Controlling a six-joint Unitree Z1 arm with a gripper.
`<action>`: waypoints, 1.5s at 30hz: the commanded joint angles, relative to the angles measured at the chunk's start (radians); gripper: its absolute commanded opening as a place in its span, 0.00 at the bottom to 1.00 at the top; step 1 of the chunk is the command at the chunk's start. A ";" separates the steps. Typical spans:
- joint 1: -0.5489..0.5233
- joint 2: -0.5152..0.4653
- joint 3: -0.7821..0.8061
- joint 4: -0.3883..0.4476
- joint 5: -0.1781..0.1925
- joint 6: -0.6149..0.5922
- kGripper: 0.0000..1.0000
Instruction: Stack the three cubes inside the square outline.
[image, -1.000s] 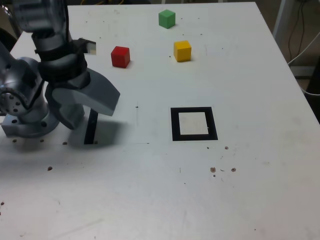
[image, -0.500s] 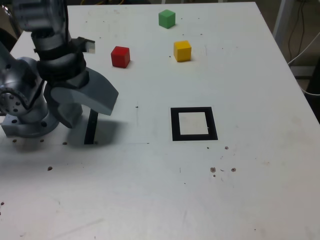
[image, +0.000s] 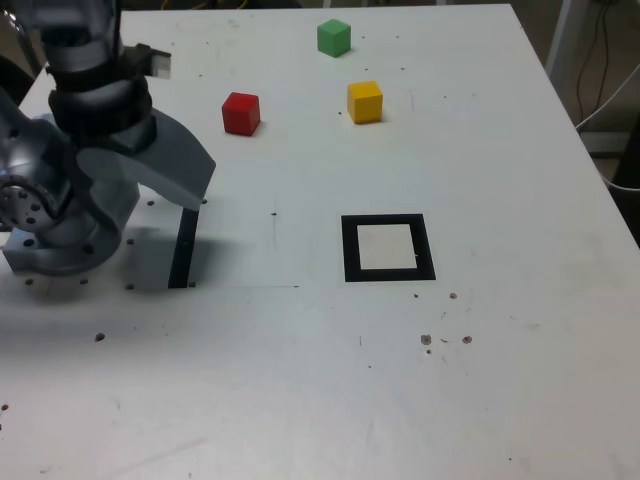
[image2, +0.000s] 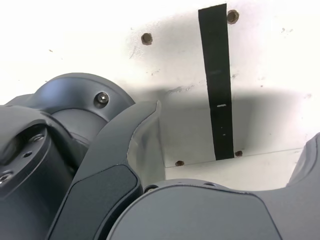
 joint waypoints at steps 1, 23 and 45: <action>-0.001 -0.021 -0.012 -0.001 0.002 0.003 0.99; 0.476 0.311 -0.716 0.330 0.031 0.444 0.99; 0.981 0.611 -0.771 0.221 0.220 0.716 1.00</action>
